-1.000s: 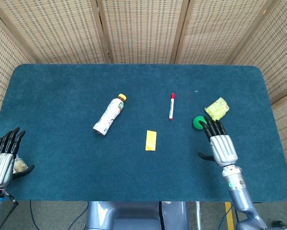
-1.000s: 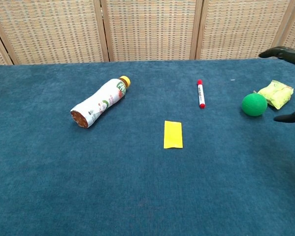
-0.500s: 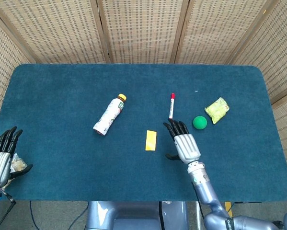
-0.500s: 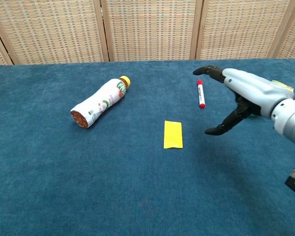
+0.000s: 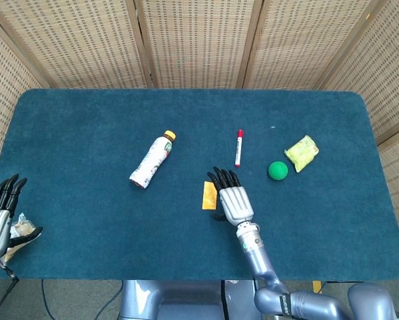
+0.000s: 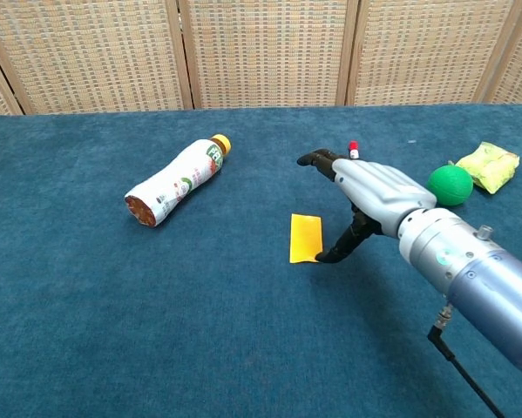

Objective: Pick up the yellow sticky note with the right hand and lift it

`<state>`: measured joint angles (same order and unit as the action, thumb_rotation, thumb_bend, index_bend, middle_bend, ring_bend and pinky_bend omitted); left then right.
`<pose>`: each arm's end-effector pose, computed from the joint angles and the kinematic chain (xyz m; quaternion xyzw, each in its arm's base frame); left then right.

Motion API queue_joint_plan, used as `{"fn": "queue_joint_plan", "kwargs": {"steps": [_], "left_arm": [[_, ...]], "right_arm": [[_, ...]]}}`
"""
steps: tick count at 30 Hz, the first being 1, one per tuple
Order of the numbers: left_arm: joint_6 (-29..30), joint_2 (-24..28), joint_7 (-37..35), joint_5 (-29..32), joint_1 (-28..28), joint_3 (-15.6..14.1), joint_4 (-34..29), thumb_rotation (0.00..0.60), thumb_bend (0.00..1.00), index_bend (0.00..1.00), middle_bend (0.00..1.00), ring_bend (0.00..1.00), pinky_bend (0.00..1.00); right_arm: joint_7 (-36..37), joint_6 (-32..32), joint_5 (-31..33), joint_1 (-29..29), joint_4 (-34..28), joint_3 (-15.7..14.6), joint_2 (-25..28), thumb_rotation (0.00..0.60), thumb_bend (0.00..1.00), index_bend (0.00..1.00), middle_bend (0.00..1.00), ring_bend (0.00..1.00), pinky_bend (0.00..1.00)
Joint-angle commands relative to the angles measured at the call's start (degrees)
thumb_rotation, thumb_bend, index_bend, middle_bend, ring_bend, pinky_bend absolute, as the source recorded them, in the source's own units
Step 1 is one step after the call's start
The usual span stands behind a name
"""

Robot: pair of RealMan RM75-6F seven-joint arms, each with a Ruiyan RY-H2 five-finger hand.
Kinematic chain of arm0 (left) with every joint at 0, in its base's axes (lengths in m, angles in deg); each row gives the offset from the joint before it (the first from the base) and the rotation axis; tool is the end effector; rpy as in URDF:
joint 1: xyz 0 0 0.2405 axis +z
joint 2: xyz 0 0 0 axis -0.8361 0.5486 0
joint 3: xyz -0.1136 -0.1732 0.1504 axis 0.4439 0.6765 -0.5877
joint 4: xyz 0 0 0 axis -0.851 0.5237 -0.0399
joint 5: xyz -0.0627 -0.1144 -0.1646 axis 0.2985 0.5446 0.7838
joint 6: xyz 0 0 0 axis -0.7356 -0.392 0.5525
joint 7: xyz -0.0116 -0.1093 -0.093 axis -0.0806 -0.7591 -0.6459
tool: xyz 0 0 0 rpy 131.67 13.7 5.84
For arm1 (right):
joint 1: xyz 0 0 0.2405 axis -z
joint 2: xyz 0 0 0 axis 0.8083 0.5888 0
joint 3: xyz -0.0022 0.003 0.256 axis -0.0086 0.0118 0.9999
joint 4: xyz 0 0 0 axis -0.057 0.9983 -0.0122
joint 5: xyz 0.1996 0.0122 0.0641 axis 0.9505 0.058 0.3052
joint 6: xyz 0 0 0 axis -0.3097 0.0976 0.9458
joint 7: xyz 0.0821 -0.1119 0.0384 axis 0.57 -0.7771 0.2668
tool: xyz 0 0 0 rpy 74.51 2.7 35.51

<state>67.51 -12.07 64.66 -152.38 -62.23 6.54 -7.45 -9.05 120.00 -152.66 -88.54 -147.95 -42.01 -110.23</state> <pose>-0.2936 0.1862 0.1501 -0.5825 -0.3818 -0.4148 0.5855 -0.1193 -0.3045 -0.0873 0.6570 -0.4307 0.4427 0.4323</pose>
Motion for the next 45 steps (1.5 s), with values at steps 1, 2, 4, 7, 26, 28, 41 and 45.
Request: {"fn": "queue_joint_plan", "kwargs": {"steps": [1, 2, 4, 7, 26, 28, 41, 45], "left_arm": [[-0.25, -0.01, -0.11, 0.41, -0.12, 0.19, 0.12, 0.6, 0.1, 0.0, 0.0, 0.0, 0.08], [-0.32, -0.02, -0.13, 0.55, -0.15, 0.25, 0.16, 0.6, 0.1, 0.0, 0.0, 0.0, 0.08], [-0.47, -0.02, -0.21, 0.87, -0.21, 0.39, 0.23, 0.6, 0.1, 0.0, 0.0, 0.0, 0.08], [-0.68, -0.03, -0.27, 1.29, -0.29, 0.54, 0.36, 0.6, 0.1, 0.0, 0.0, 0.0, 0.08], [-1.15, -0.1, -0.33, 2.01, -0.5, 0.74, 0.47, 0.6, 0.1, 0.0, 0.0, 0.0, 0.08], [-1.16, -0.12, -0.37, 1.99, -0.52, 0.72, 0.52, 0.6, 0.1, 0.0, 0.0, 0.0, 0.08], [-0.75, 0.16, -0.94, 1.65, -0.37, 0.66, 0.38, 0.6, 0.1, 0.0, 0.0, 0.0, 0.08], [-0.61, 0.23, -1.02, 1.49, -0.3, 0.59, 0.28, 0.6, 0.1, 0.0, 0.0, 0.0, 0.08]], "right_arm": [[0.5, -1.08, 0.6, -1.6, 4.3, 0.41, -2.86, 0.6, 0.23, 0.09, 0.0, 0.0, 0.0], [0.73, -1.29, 0.66, -1.83, 5.18, 0.47, -3.3, 0.6, 0.23, 0.09, 0.0, 0.0, 0.0], [1.23, -1.68, 0.73, -2.21, 6.76, 0.55, -4.03, 0.6, 0.23, 0.09, 0.0, 0.0, 0.0], [1.75, -2.2, 0.92, -2.61, 8.55, 0.61, -4.83, 0.6, 0.23, 0.09, 0.0, 0.0, 0.0], [3.37, -3.44, 0.65, -4.58, 14.98, 1.1, -7.92, 0.6, 0.27, 0.1, 0.0, 0.0, 0.0], [3.2, -3.4, 0.46, -4.98, 15.85, 1.2, -8.46, 0.6, 0.32, 0.11, 0.0, 0.0, 0.0], [2.4, -0.1, -2.2, -5.49, 15.27, 1.18, -8.61, 0.6, 0.63, 0.14, 0.0, 0.0, 0.0], [1.76, 0.92, -2.64, -4.89, 13.36, 0.84, -7.72, 0.6, 0.64, 0.14, 0.0, 0.0, 0.0]]}}
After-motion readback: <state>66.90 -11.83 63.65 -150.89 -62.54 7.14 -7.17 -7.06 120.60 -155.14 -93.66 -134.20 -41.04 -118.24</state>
